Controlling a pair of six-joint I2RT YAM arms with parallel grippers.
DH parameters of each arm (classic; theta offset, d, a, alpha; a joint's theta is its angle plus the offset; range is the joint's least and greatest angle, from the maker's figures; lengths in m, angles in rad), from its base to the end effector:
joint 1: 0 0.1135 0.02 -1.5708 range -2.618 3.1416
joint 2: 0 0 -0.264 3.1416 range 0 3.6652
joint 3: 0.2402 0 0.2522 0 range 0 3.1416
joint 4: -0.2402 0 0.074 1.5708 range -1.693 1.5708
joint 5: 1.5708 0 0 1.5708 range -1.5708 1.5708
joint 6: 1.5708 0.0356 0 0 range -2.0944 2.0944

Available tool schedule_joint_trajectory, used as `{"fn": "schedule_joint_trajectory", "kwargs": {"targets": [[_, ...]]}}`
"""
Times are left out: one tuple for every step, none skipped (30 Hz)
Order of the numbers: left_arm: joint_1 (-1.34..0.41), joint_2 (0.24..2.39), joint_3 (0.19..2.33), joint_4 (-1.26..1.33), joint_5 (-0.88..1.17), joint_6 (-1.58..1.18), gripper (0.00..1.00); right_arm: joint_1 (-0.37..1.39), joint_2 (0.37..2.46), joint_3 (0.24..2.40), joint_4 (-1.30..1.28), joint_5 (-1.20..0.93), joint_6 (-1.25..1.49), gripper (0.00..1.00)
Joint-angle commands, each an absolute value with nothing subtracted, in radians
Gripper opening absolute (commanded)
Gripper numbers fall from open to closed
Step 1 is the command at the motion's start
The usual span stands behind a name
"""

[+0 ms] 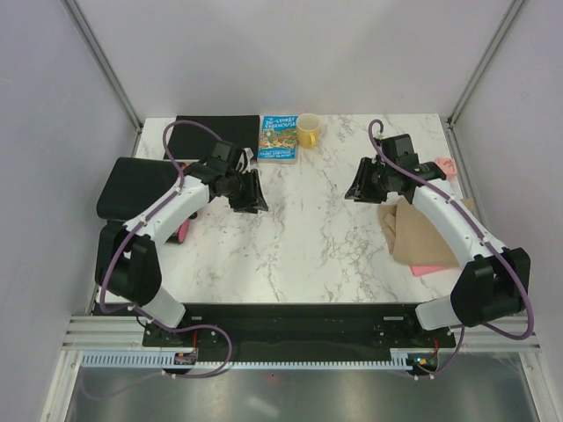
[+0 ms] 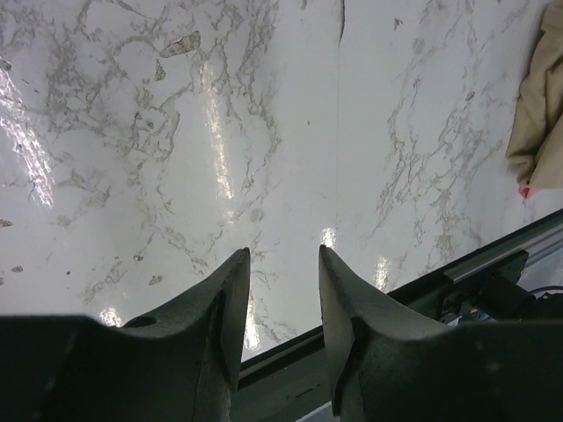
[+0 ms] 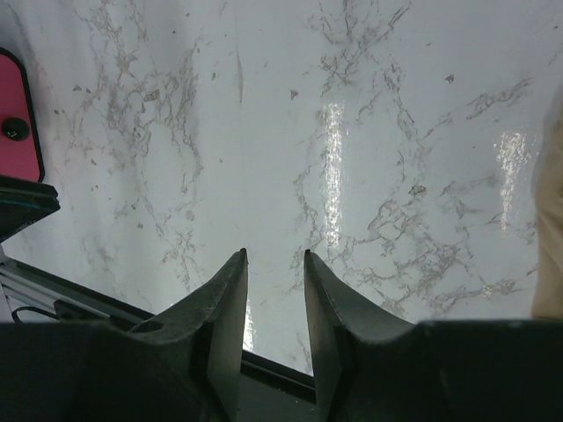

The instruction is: Fold and stack the t-shirts

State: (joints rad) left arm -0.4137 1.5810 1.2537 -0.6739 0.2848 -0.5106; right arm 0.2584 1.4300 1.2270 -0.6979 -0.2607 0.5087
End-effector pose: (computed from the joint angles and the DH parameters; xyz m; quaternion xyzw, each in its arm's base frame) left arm 0.3002 -0.1427 0.2645 -0.0062 0.9508 -0.2459 0.1882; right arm 0.2899 0.0861 0.2993 0.0745 0.9344 0.2358 0.2563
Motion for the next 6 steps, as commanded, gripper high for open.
{"fn": "schedule_joint_trajectory", "kwargs": {"targets": [[-0.413, 1.523, 1.267, -0.690, 0.253, -0.564, 0.44, 0.267, 1.453, 1.249, -0.655, -0.296, 0.499, 0.39], [-0.413, 1.516, 1.263, -0.690, 0.249, -0.569, 0.44, 0.268, 1.459, 1.255, -0.655, -0.298, 0.499, 0.39], [-0.413, 1.511, 1.258, -0.690, 0.245, -0.572, 0.44, 0.268, 1.463, 1.259, -0.655, -0.299, 0.497, 0.39], [-0.413, 1.499, 1.246, -0.690, 0.250, -0.572, 0.43, 0.270, 1.469, 1.258, -0.653, -0.299, 0.497, 0.40], [-0.413, 1.494, 1.243, -0.690, 0.242, -0.571, 0.42, 0.271, 1.471, 1.258, -0.650, -0.302, 0.497, 0.40], [-0.414, 1.487, 1.238, -0.690, 0.226, -0.563, 0.42, 0.270, 1.476, 1.256, -0.649, -0.304, 0.497, 0.40]]}}
